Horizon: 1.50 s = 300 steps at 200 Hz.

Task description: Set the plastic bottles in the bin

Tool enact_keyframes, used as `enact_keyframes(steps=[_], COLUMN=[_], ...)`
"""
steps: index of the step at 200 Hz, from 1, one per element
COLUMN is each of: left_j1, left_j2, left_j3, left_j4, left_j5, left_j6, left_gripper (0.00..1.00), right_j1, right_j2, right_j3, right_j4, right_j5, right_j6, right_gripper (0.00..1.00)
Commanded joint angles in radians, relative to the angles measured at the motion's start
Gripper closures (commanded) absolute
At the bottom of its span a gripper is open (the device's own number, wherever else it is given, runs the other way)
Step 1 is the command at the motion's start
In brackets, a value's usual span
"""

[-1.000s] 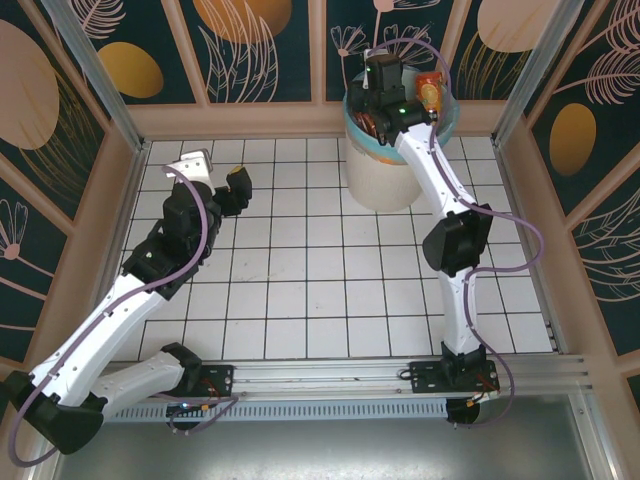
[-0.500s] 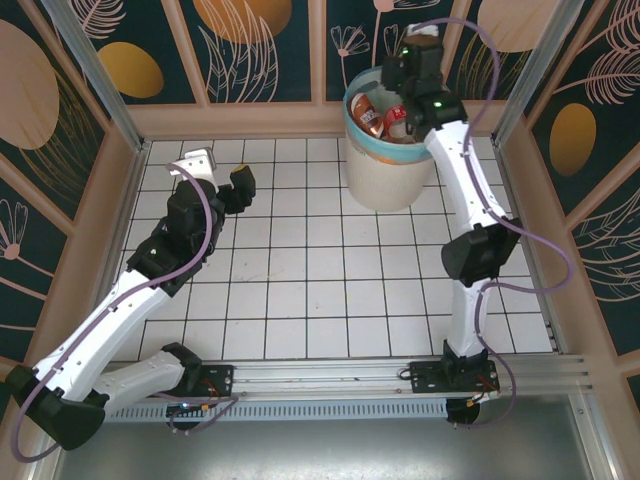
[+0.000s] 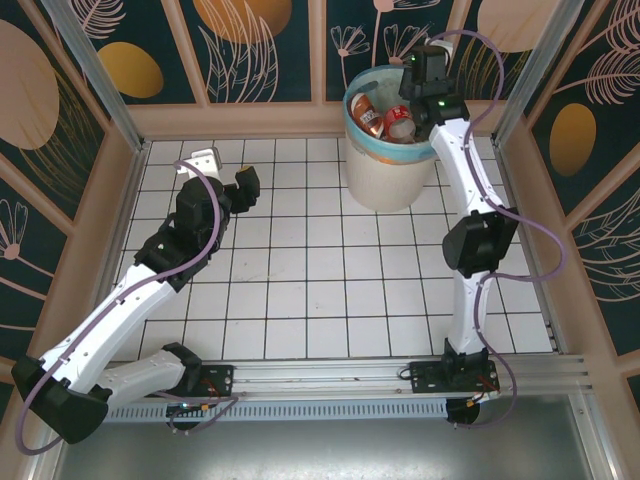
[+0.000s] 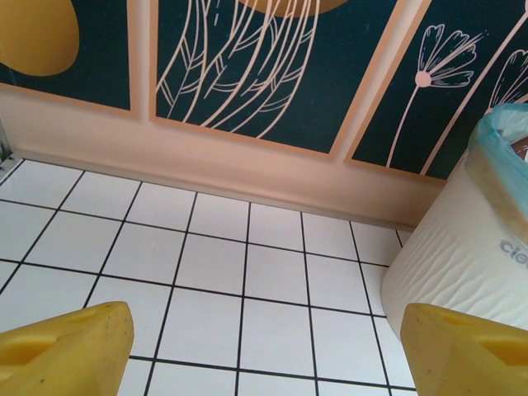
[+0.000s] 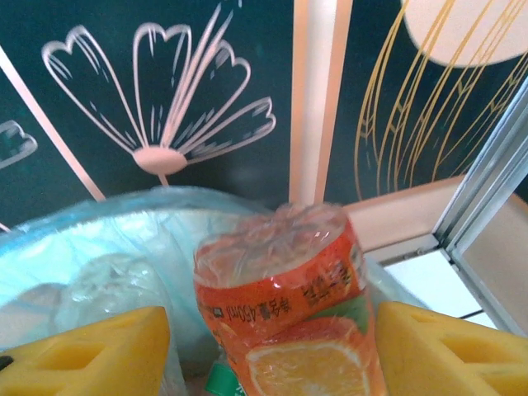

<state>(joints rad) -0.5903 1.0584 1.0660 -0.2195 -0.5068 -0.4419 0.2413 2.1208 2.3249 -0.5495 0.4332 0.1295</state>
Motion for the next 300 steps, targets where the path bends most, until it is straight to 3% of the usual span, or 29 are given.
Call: enact_keyframes(steps=[1,22,43,72,102,126,154,184,209,234,268,281,300], left_j1=[-0.002,-0.003,-0.003,-0.002,-0.002,0.001,0.064,0.222,0.309,0.406,0.512,0.54,0.567], left_j2=[-0.006,-0.009,-0.009,-0.006,-0.006,-0.018,-0.02,-0.012,0.048,0.163,0.328,0.367,0.413], left_j3=[0.023,0.02,0.02,0.015,-0.056,-0.192,-0.382,-0.559,-0.69,-0.75,-0.82,-0.858,-0.853], left_j4=[0.008,0.009,0.018,0.052,0.164,0.339,0.575,0.758,0.96,1.102,1.363,1.481,1.498], left_j5=[-0.014,-0.012,-0.018,-0.072,-0.211,-0.378,-0.494,-0.414,-0.281,-0.081,0.243,0.278,0.279], left_j6=[-0.011,-0.015,-0.013,0.026,0.083,0.159,0.241,0.23,0.309,0.347,0.387,0.376,0.342], left_gripper=[0.15,0.15,0.15,0.14,0.06,0.02,0.02,0.02,0.02,0.02,0.02,0.02,0.02], right_j1=[-0.019,-0.016,-0.007,0.006,0.032,0.063,0.073,0.064,0.005,-0.086,-0.168,-0.181,-0.21], right_j2=[0.01,-0.009,-0.057,-0.146,-0.301,-0.538,-0.913,-1.234,-1.328,-1.28,-1.089,-0.999,-0.897], right_j3=[-0.016,-0.05,-0.1,-0.132,-0.24,-0.525,-1.079,-1.566,-1.895,-2.104,-2.334,-2.371,-2.371], right_j4=[-0.016,0.021,0.065,0.08,0.117,0.237,0.53,0.758,1.014,1.225,1.711,1.877,2.013], right_j5=[-0.071,-0.199,-0.236,-0.185,-0.099,-0.063,-0.01,0.167,0.165,0.058,-0.115,-0.136,-0.226], right_j6=[0.057,0.042,0.033,0.031,0.026,0.032,0.025,-0.051,-0.187,-0.175,-0.127,-0.132,-0.148], right_gripper=[0.34,0.37,0.39,0.37,0.28,0.27,0.26,0.21,0.18,0.18,0.17,0.17,0.16])
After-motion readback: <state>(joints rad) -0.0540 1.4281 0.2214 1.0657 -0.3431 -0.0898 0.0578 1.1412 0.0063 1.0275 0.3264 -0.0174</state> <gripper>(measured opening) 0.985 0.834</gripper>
